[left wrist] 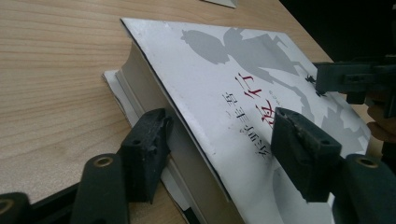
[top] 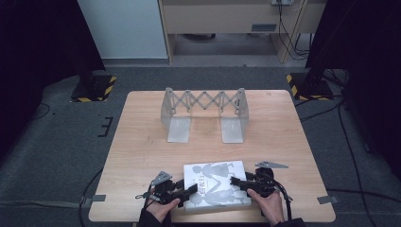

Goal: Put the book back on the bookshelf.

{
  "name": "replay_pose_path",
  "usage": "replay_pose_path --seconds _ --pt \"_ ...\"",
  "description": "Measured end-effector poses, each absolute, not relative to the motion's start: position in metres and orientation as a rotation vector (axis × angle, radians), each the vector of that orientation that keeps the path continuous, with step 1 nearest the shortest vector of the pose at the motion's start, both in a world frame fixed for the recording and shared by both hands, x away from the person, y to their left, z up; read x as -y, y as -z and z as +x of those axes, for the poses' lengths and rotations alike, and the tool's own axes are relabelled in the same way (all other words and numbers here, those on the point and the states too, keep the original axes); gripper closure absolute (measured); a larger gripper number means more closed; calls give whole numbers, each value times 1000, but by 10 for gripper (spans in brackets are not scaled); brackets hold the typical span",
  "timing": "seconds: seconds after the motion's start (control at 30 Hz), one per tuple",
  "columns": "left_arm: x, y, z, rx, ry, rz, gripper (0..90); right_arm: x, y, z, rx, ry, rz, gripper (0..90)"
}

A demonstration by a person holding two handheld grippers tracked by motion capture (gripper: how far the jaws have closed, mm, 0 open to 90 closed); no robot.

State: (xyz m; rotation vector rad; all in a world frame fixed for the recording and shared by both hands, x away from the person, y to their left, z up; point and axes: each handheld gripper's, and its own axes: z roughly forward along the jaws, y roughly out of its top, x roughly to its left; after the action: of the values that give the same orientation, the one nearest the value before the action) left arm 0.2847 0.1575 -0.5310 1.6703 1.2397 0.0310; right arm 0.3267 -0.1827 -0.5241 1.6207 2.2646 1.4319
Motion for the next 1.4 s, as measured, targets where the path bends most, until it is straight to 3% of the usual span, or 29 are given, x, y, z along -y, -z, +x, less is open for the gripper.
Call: replay_pose_path --seconds 0.47,1.4 --pt "-154 523 282 -1175 -22 1655 458 193 524 331 -2222 -1466 1692 300" --pt "-148 508 290 -1082 -71 1611 504 204 522 335 -2144 -1525 1811 296"
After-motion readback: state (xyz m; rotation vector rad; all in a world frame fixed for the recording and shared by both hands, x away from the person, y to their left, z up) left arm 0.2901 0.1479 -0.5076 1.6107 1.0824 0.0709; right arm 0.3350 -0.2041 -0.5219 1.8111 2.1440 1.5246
